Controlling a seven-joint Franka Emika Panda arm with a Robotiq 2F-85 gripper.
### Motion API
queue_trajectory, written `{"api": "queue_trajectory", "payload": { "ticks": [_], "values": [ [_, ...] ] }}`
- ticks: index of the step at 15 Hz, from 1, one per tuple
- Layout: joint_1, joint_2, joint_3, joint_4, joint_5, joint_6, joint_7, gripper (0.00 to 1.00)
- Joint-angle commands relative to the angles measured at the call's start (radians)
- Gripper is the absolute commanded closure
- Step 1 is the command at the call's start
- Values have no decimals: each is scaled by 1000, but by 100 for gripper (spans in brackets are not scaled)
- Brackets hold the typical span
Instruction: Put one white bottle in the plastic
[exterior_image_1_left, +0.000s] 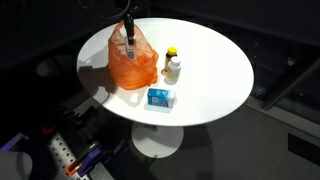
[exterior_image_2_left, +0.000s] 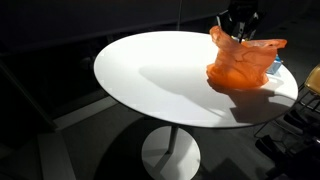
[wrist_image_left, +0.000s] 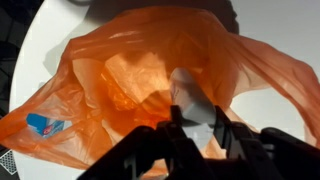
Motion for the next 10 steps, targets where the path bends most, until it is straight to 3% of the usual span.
{"api": "queue_trajectory", "payload": {
  "ticks": [1,10],
  "values": [
    [22,28,-15,7,17,73,36,90],
    [42,50,-30,-19,16,203,54,90]
  ]
}}
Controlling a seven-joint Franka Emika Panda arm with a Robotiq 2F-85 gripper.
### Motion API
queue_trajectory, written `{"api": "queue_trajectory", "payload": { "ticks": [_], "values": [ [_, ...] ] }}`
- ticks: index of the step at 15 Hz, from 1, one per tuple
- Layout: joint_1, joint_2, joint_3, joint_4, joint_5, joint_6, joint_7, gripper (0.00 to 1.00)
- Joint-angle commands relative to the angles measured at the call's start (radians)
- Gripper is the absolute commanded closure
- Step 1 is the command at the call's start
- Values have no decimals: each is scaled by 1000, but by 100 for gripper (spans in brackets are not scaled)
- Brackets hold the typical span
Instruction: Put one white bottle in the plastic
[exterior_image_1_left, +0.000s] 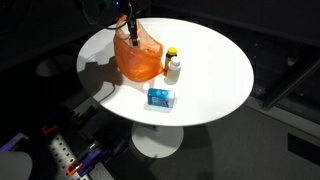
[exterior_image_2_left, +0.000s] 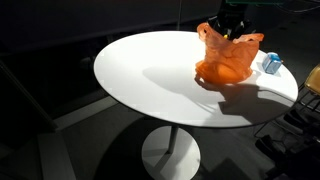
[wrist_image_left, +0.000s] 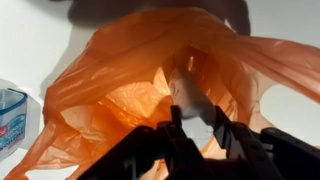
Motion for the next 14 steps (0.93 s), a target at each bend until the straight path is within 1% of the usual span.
{"api": "queue_trajectory", "payload": {
  "ticks": [1,2,3,4,5,10,12,14],
  "values": [
    [17,-14,-18,-20,15,38,15,90],
    [17,-15,-19,-23,14,40,13,89],
    [16,-17,-20,-25,17,39,10,84],
    [14,-21,-19,-27,21,37,4,48],
    [11,-27,-19,-30,26,33,-5,39],
    [-5,-63,-18,-42,79,-11,-57,1],
    [-8,-85,-26,-48,84,-46,-68,0],
    [-12,-110,-36,-50,65,-99,-74,0]
  ]
}}
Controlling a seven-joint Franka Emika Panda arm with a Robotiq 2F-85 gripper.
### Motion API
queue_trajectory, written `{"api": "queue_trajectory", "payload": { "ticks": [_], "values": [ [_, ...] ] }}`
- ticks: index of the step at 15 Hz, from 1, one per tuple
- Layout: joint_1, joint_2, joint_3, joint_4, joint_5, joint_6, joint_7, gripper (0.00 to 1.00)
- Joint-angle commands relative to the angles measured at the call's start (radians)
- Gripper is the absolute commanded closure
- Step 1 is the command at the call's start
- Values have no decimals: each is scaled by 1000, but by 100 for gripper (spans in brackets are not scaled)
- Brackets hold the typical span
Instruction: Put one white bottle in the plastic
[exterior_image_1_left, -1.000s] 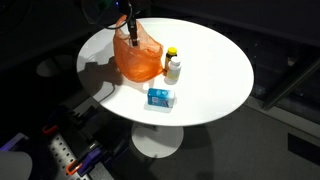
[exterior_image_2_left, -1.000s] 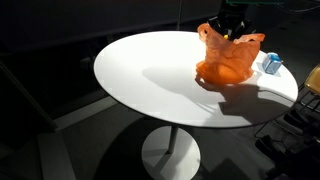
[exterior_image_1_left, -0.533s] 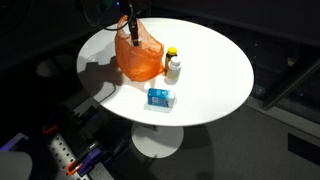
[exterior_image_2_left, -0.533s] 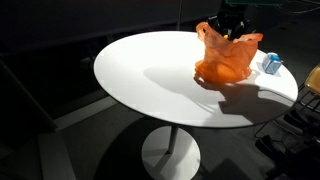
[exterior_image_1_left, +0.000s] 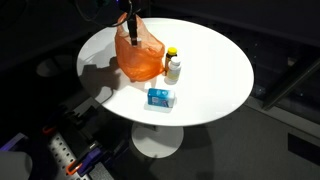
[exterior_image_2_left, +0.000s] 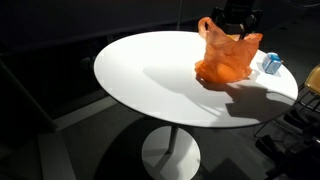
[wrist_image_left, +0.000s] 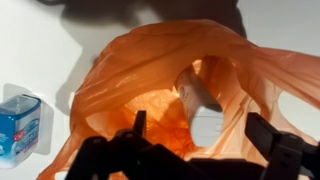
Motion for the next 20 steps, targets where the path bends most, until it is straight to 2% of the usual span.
{"api": "queue_trajectory", "payload": {
  "ticks": [1,10,20],
  "values": [
    [-12,-74,-18,-28,-6,-86,-40,0],
    [-68,-153,-57,-8,-82,-265,-151,0],
    [-89,-317,-42,-53,-102,-334,-297,0]
  ]
}}
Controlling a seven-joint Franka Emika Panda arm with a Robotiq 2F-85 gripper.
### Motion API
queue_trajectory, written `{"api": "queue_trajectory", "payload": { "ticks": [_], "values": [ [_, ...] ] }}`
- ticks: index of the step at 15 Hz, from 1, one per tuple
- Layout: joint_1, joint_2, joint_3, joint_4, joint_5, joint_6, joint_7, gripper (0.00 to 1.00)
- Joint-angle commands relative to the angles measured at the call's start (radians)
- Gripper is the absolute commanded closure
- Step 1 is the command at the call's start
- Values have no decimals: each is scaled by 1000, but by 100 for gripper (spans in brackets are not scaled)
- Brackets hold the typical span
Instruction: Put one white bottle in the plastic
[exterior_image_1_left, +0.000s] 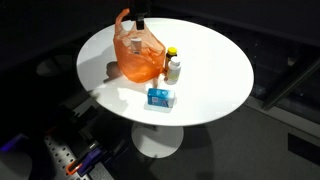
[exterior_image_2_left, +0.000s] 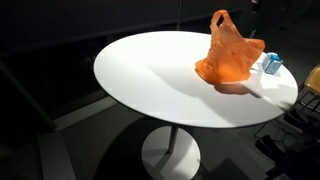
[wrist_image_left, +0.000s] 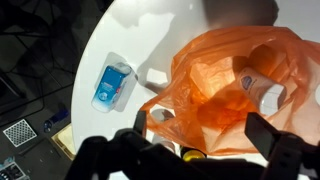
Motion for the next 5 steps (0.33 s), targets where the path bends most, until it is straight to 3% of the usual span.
{"api": "queue_trajectory", "payload": {
  "ticks": [1,5],
  "values": [
    [-16,-17,16,-4,-1,-8,-9,0],
    [-17,-21,18,-8,-2,-10,-12,0]
  ]
}}
